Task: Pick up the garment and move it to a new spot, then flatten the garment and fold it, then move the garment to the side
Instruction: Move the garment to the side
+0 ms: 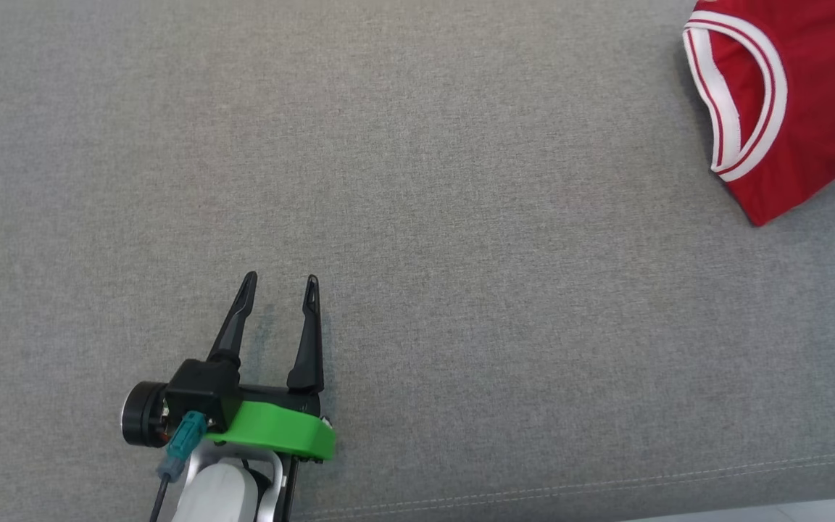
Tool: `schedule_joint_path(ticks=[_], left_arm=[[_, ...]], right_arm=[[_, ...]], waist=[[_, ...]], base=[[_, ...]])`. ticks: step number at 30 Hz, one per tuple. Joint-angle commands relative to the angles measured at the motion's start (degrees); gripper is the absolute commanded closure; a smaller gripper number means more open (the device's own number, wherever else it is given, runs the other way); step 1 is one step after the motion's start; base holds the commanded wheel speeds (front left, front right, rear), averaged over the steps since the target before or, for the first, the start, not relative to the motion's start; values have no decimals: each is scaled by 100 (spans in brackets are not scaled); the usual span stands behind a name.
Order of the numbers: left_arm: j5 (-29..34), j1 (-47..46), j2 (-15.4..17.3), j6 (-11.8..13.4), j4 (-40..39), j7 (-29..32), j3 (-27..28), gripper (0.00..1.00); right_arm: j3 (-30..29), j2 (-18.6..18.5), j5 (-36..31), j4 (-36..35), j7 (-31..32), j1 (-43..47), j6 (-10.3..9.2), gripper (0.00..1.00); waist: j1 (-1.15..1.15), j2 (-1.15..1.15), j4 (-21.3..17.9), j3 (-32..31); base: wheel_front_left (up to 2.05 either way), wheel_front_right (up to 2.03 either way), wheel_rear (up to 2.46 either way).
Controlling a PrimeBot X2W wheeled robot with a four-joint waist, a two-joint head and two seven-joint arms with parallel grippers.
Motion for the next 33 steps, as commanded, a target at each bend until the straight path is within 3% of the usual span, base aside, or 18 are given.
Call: schedule_joint_path(ticks=[1,11,19,20,21,25,33], left_arm=[[56,-115,25,-16,-11,-18,6,0],[251,-302,33,-101,-33,-18,33,0],[354,-367,71,-122,-83,-18,53,0],[370,-373,74,-127,-87,-18,54,0],[379,-380,78,-131,-92,-18,57,0],[404,-388,96,-130,-84,-17,71,0],[426,-410,96,-115,-27,-17,75,0]], right_arm=[[-44,-115,-128,35,-71,-79,-7,100],[-504,-820,-1010,502,-343,-236,-9,100],[-1126,-904,-1974,790,-840,-370,-9,98],[-1208,-866,-2146,849,-902,-365,-9,55],[-1324,-820,-2278,853,-1036,-387,-9,0],[-1605,-559,-2727,956,-1358,-465,-9,0],[-1535,-213,-3088,1103,-2025,-566,-9,0]], waist=[[0,0,160,201],[0,0,469,753],[0,0,553,1054],[0,0,555,1076],[0,0,555,1097],[0,0,522,1134],[0,0,383,1055]], base=[[0,0,0],[0,0,0],[0,0,0],[0,0,0],[0,0,0],[0,0,0],[0,0,0]])
